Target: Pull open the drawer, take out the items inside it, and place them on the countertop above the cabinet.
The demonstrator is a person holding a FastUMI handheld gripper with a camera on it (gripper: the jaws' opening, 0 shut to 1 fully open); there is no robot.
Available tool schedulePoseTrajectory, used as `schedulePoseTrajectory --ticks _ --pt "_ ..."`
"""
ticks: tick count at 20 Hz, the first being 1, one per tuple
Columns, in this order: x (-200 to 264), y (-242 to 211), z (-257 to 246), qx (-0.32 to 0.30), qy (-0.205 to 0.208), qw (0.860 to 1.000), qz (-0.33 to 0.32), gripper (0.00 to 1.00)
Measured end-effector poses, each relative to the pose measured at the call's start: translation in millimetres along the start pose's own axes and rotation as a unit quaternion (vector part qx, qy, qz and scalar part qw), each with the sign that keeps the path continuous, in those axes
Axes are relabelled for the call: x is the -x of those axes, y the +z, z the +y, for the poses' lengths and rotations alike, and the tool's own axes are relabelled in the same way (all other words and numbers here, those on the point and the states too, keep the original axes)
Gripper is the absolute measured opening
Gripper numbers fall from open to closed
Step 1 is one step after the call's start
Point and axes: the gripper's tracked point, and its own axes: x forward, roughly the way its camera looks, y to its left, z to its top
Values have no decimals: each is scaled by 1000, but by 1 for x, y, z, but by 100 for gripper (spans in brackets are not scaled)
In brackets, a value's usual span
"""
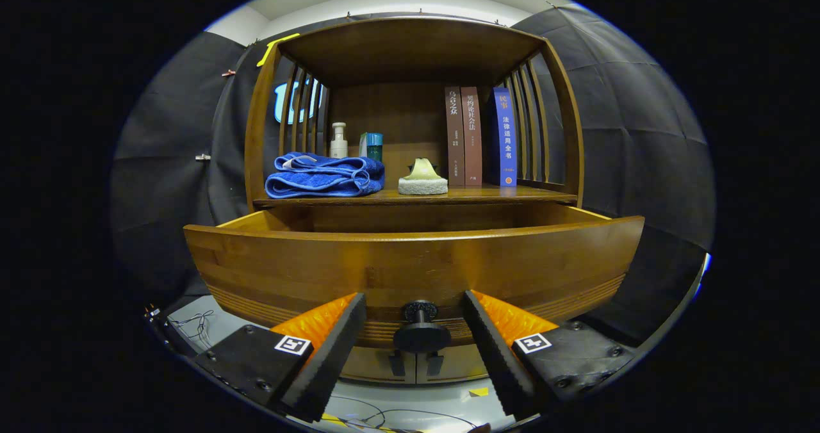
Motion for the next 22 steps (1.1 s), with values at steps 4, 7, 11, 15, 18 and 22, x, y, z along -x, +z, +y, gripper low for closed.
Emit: schedulePoseTrajectory --ticks 4,7,11,15,18,22 --pt "-28 4 0 -2 0 1000 -1 100" --pt "-50 8 1 0 -1 1000 -3 100" --pt "-82 12 1 3 -1 1000 0 100" --pt "-107 18 1 8 -2 1000 7 99" --pt "-115 19 1 19 -8 1000 1 100" --pt "-110 14 2 15 -1 1000 23 100"
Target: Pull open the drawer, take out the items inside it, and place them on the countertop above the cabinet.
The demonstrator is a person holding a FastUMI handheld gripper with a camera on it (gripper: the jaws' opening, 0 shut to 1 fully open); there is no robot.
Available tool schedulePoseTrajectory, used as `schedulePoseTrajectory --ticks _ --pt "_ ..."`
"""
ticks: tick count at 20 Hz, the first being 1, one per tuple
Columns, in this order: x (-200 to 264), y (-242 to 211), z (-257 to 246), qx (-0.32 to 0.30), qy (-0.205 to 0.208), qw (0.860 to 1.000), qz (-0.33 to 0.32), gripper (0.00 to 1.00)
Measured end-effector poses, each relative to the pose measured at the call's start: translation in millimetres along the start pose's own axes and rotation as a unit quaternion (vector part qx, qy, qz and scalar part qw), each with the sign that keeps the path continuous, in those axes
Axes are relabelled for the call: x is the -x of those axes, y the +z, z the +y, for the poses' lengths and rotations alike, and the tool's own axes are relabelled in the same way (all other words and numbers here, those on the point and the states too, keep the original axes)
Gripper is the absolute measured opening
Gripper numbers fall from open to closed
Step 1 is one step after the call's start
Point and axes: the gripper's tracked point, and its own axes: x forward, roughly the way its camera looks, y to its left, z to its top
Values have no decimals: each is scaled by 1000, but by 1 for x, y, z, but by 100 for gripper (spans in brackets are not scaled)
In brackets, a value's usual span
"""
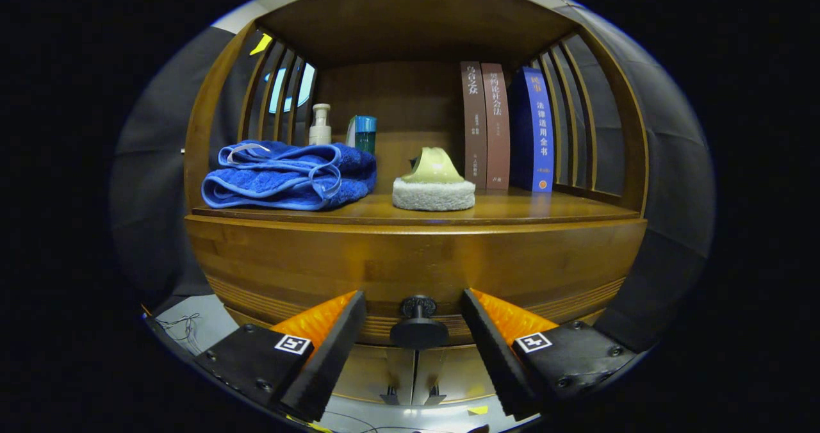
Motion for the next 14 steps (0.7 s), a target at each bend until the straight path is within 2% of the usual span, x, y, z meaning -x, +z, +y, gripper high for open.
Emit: schedulePoseTrajectory --ticks 6,14 --pt "63 59 -12 9 -2 999 -41 99" --pt "142 155 7 14 18 998 -63 99"
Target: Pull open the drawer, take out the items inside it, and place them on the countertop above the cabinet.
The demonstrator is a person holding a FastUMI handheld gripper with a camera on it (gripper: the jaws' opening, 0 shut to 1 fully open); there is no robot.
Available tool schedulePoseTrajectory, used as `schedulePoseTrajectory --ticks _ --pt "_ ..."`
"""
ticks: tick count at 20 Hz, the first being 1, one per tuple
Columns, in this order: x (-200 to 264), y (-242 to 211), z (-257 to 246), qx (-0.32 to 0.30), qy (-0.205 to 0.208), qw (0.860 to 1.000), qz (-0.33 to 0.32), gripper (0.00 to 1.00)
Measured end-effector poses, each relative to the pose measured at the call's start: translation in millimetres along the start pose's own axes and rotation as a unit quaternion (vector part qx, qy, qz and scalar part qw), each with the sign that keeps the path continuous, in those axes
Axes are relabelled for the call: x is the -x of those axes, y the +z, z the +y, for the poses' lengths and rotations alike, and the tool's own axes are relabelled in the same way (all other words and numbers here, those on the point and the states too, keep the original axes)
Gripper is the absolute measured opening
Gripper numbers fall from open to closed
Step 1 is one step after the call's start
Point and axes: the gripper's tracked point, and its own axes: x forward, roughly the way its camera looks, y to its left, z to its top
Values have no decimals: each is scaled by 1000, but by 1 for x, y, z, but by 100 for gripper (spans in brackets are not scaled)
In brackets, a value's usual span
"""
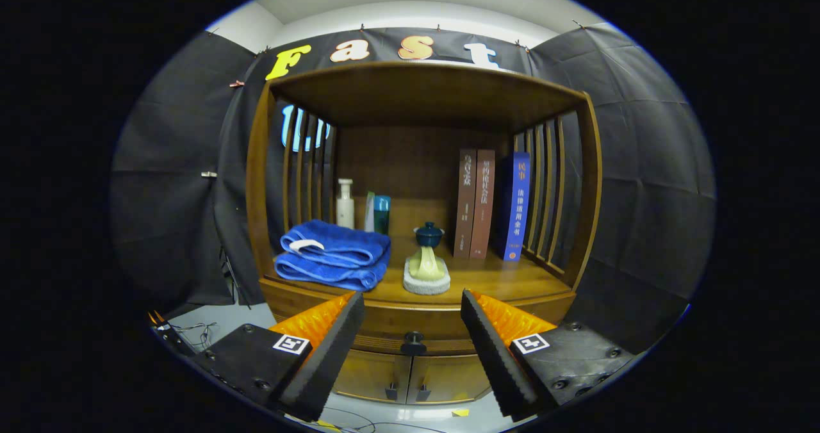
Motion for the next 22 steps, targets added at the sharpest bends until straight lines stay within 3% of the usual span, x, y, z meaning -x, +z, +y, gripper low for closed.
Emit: schedulePoseTrajectory --ticks 7,13,22 --pt "34 67 -14 -13 -3 1000 8 99" --pt "63 111 -13 -8 19 1000 -17 99" --pt "89 113 -26 -23 21 999 -15 99"
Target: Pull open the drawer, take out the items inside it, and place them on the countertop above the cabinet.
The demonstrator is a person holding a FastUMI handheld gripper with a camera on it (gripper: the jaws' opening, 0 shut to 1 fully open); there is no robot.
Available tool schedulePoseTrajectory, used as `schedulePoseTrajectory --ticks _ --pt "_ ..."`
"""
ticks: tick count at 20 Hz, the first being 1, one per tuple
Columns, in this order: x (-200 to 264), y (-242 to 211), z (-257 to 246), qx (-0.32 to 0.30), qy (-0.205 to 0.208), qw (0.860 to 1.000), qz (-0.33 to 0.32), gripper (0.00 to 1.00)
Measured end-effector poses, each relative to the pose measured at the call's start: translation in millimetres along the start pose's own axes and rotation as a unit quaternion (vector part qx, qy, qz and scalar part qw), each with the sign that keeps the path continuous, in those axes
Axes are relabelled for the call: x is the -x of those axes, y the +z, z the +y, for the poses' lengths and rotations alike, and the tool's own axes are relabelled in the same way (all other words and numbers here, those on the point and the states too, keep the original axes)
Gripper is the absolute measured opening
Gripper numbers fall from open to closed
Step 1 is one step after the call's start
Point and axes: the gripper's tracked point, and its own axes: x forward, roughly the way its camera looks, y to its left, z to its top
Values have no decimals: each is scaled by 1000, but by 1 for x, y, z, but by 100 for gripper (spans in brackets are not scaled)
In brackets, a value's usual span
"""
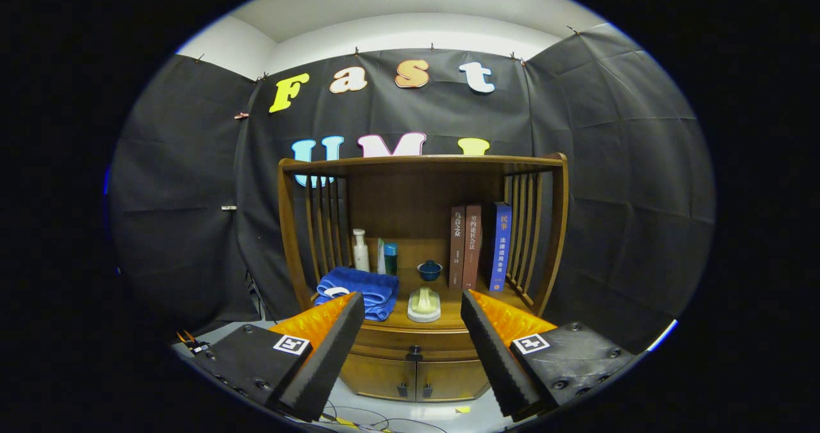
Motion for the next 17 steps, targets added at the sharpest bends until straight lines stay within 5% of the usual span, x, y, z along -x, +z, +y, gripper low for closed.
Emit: schedulePoseTrajectory --ticks 17 --pt "1 -1 -13 1 -17 1000 2 99"
